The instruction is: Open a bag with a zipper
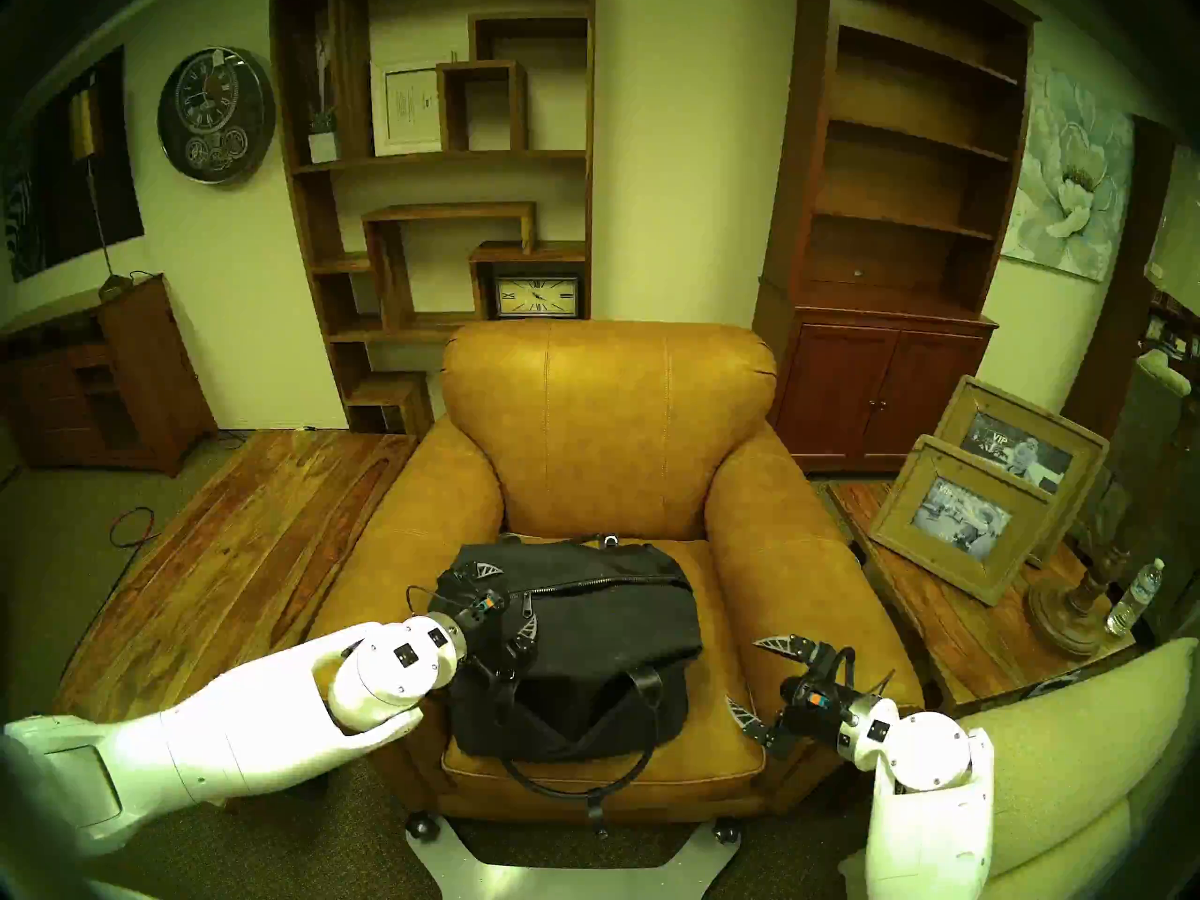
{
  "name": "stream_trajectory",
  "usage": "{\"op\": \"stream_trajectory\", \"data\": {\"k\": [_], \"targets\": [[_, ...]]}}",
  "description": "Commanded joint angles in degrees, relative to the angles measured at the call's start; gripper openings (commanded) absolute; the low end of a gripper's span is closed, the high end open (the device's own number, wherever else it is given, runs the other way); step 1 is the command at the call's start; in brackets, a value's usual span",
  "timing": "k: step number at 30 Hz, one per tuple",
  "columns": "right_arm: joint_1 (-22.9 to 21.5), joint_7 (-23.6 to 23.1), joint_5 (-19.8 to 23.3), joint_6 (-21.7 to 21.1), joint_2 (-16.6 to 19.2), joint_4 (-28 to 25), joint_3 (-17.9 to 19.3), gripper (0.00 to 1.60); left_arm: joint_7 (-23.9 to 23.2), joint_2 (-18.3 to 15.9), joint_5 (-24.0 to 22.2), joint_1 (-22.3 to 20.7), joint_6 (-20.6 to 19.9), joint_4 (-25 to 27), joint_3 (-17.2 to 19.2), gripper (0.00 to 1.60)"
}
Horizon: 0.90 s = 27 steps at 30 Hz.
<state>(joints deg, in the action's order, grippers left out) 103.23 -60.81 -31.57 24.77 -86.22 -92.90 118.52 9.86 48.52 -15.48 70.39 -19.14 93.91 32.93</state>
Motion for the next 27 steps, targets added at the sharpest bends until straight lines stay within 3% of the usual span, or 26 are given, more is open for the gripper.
{"op": "stream_trajectory", "data": {"k": [1, 3, 6, 14, 19, 21, 24, 27], "targets": [[-0.7, 0.1, 0.5, 0.1, -0.1, -0.6, -0.1, 1.6, -0.8, -0.7, 0.6, -0.7, -0.7, 0.5, -0.2, 1.37], [-0.7, 0.2, 0.5, 0.1, -0.1, -0.6, -0.1, 1.6, -1.8, -0.9, 0.5, -0.9, -0.6, 0.3, -0.3, 1.35], [-0.8, 0.3, 0.5, 0.2, 0.0, -0.2, -0.1, 1.6, -1.8, -0.7, 0.9, -1.0, -0.4, -0.3, -0.4, 0.95], [-1.0, 0.1, 0.5, 0.1, 0.1, -0.1, -0.2, 1.6, -1.9, -0.3, 1.6, -1.3, 0.4, -0.8, -0.3, 0.96], [-1.1, 0.0, 0.5, -0.1, 0.1, -0.2, -0.2, 1.6, -2.2, -0.2, 1.8, -1.4, 0.7, -1.0, -0.3, 1.05], [-1.2, 0.0, 0.5, -0.1, 0.1, -0.1, -0.2, 1.6, -2.5, 0.1, 1.8, -1.6, 0.9, -1.4, -0.4, 1.01], [-1.3, 0.0, 0.5, -0.1, 0.2, 0.1, -0.3, 1.6, -2.7, 0.4, 1.9, -1.8, 0.9, -1.8, -0.6, 0.82], [-1.4, 0.0, 0.6, -0.1, 0.2, 0.2, -0.2, 1.6, -3.2, 0.7, 2.0, -2.1, 0.9, -2.2, -0.8, 0.82]]}}
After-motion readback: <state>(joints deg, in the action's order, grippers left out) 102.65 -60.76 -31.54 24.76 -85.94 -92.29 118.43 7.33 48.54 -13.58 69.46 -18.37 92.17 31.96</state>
